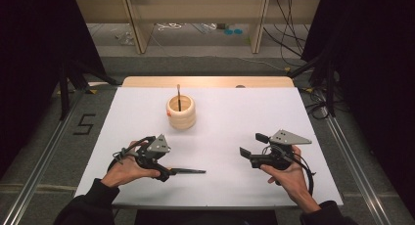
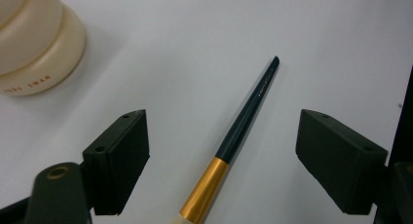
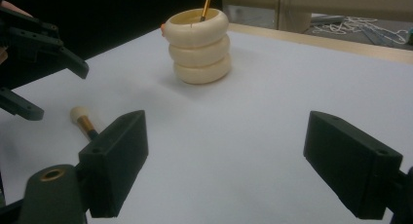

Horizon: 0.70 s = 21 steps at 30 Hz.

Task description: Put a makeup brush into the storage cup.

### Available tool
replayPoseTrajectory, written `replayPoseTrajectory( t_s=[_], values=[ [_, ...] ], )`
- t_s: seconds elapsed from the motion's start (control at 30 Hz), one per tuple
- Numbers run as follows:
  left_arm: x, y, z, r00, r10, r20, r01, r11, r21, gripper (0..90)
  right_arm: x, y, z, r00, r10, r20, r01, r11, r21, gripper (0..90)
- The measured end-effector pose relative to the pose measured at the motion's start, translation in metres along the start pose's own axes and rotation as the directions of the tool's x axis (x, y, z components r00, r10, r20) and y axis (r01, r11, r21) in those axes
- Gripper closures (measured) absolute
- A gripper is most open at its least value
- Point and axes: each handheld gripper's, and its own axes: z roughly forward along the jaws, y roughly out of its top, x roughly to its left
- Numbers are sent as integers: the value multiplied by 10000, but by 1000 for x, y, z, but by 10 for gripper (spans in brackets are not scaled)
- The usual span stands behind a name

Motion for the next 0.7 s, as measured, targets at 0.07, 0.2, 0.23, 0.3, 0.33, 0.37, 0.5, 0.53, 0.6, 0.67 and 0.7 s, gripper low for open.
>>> replayPoseTrajectory(
  t_s=[0.07, 0.2, 0.23, 0.3, 0.33, 0.37, 0.5, 0.53, 0.6, 0.67, 0.7],
  values=[
    [1, 0, 5, 9998, 131, 167, -135, 9995, 280, 211, 0, 0, 0, 10000, -2, 28, 2, 10000, 9, 172],
    [4, 2, 11, 9970, 616, 459, -660, 9927, 1011, 243, 0, 0, 1, 10000, 9, -4, -9, 10000, -37, 174],
    [4, 3, 13, 9967, 627, 512, -682, 9910, 1155, 243, 0, 0, 1, 10000, 9, -4, -9, 10000, -37, 174],
    [2, 4, 17, 9969, 504, 609, -579, 9900, 1283, 251, 1, -1, 2, 10000, 19, -53, -20, 9999, -143, 175],
    [2, 4, 18, 9962, 593, 632, -671, 9893, 1299, 260, 1, -1, 2, 10000, 3, -58, -4, 9999, -144, 175],
    [3, 5, 18, 9948, 711, 732, -820, 9840, 1579, 267, 1, -1, 2, 10000, -1, -92, -1, 9999, -146, 175],
    [4, 7, 21, 9918, 934, 869, -1092, 9738, 1995, 282, 1, -1, 2, 9999, -23, -113, 22, 9999, -103, 176],
    [4, 8, 23, 9917, 895, 924, -1069, 9731, 2042, 292, 2, -1, 3, 9999, -24, -118, 23, 9999, -110, 176],
    [5, 8, 24, 9901, 942, 1036, -1155, 9677, 2241, 298, 2, -1, 3, 9999, -13, -117, 12, 10000, -95, 177],
    [6, 9, 26, 9883, 1062, 1091, -1301, 9615, 2419, 315, 2, 0, 0, 10000, -96, 20, 95, 9996, 251, 177],
    [6, 9, 27, 9870, 1142, 1134, -1398, 9573, 2529, 324, 1, 0, 2, 9998, -217, 51, 217, 9998, -41, 177]
  ],
)
